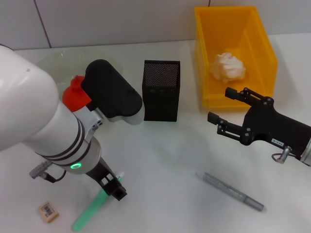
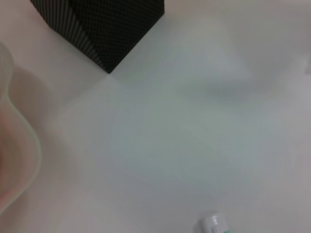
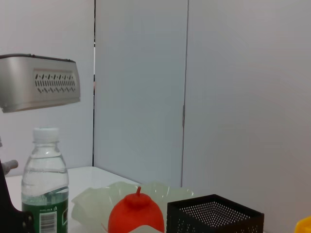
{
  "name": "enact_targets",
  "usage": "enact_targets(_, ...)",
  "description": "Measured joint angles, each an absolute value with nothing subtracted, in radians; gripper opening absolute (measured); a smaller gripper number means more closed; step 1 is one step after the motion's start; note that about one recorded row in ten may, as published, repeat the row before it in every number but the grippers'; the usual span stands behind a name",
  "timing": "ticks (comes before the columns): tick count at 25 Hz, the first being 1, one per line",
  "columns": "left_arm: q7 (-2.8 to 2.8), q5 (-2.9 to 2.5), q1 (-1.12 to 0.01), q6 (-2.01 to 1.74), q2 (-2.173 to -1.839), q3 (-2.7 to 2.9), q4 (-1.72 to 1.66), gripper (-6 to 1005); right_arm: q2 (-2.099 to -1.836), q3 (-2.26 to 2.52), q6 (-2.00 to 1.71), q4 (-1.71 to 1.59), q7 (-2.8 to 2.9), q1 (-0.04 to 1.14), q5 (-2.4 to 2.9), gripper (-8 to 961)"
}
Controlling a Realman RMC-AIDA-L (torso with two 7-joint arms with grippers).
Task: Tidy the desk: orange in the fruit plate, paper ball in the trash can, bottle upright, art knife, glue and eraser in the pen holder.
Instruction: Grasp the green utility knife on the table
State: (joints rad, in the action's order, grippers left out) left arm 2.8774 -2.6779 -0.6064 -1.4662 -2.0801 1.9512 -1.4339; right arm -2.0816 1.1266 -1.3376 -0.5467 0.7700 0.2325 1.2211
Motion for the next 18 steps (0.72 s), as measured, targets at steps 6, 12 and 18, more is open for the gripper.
enact_targets(6, 2.878, -2.678, -0.606, -1.454, -2.08, 1.953, -1.423, 758, -2.082, 1.127, -1.338, -0.546, 0.77, 0.236, 1.221, 766)
enact_targets(12, 2.878, -2.675, -0.607, -1.454, -2.08, 1.953, -1.423, 755, -2.082, 1.127, -1.338, -0.546, 0.77, 0.237, 1.221, 766)
enact_targets(18, 2.878, -2.673, -0.613, -1.454, -2.08, 1.956, -1.423, 753, -2.082, 1.128, -1.338, -0.546, 0.77, 0.237, 1.221, 766)
